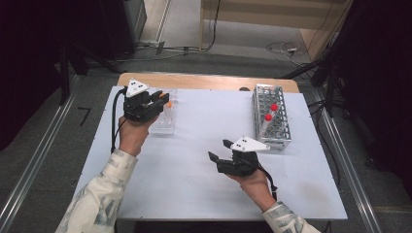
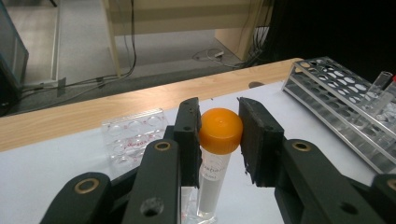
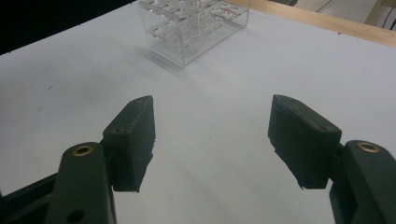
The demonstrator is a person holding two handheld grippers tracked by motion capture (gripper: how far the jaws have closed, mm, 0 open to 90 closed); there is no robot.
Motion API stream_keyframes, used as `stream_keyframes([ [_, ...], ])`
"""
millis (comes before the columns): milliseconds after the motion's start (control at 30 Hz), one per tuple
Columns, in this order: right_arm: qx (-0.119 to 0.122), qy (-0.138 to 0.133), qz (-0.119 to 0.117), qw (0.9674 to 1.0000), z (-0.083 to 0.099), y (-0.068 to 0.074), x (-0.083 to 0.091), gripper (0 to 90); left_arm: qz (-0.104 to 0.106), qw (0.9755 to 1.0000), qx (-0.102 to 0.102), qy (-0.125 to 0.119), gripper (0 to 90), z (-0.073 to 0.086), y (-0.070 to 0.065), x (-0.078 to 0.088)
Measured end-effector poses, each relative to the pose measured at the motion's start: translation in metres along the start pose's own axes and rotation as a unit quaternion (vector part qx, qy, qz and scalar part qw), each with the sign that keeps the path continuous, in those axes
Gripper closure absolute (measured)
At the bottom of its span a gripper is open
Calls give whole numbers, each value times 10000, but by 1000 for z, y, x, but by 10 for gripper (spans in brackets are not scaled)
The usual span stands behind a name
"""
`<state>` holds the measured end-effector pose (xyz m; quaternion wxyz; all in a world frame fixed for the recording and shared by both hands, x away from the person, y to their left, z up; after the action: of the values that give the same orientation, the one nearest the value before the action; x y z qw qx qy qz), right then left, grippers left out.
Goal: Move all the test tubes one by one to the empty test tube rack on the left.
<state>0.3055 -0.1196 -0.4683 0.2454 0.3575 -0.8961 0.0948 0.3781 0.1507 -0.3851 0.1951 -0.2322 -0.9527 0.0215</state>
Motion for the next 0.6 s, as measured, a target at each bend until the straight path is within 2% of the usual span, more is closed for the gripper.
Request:
stream_keyframes([
  [300,-8,-7,-13,10000,0,0,0,305,-106,9999,15,22,698,2,6,-6],
  [600,-4,-11,-9,10000,0,0,1,306,-167,9998,-113,89,697,5,1,-13],
])
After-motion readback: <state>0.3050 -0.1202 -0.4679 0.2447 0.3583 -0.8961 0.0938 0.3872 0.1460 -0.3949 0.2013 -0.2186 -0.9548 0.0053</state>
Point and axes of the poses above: each handheld gripper's, and its own axes: x roughly backward along the jaws, z roughly out of its underside, y roughly to its left, the point moved 4 cm from there along -x, roughly forward along the jaws, and after that the axes turned 4 degrees about z, right-handed, at the moved point
